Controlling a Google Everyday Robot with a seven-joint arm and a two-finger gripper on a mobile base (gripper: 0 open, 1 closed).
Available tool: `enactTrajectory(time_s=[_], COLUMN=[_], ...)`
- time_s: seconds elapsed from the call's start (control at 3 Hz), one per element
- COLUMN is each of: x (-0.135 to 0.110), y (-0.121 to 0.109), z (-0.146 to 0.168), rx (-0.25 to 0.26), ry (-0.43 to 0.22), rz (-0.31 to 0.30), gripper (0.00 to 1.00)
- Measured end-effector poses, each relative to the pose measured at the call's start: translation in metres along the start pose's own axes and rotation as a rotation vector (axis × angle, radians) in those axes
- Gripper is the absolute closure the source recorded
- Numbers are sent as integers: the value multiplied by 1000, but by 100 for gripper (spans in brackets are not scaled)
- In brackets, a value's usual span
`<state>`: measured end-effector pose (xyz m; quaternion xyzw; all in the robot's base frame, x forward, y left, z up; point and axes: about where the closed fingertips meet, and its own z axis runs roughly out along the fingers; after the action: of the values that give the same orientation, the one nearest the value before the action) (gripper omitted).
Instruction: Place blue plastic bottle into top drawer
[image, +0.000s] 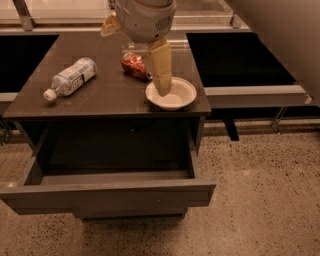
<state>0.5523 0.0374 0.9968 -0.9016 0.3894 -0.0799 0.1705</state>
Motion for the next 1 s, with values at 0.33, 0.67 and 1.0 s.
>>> enactTrajectory(time_s=[0.33,0.67,1.0], x=[0,-6,-30], y=[-49,-102,-145], z=[21,52,89], rx=[39,38,32], ry=[-15,-19,-81], rz=[-181,-356,-494], gripper=[0,0,0])
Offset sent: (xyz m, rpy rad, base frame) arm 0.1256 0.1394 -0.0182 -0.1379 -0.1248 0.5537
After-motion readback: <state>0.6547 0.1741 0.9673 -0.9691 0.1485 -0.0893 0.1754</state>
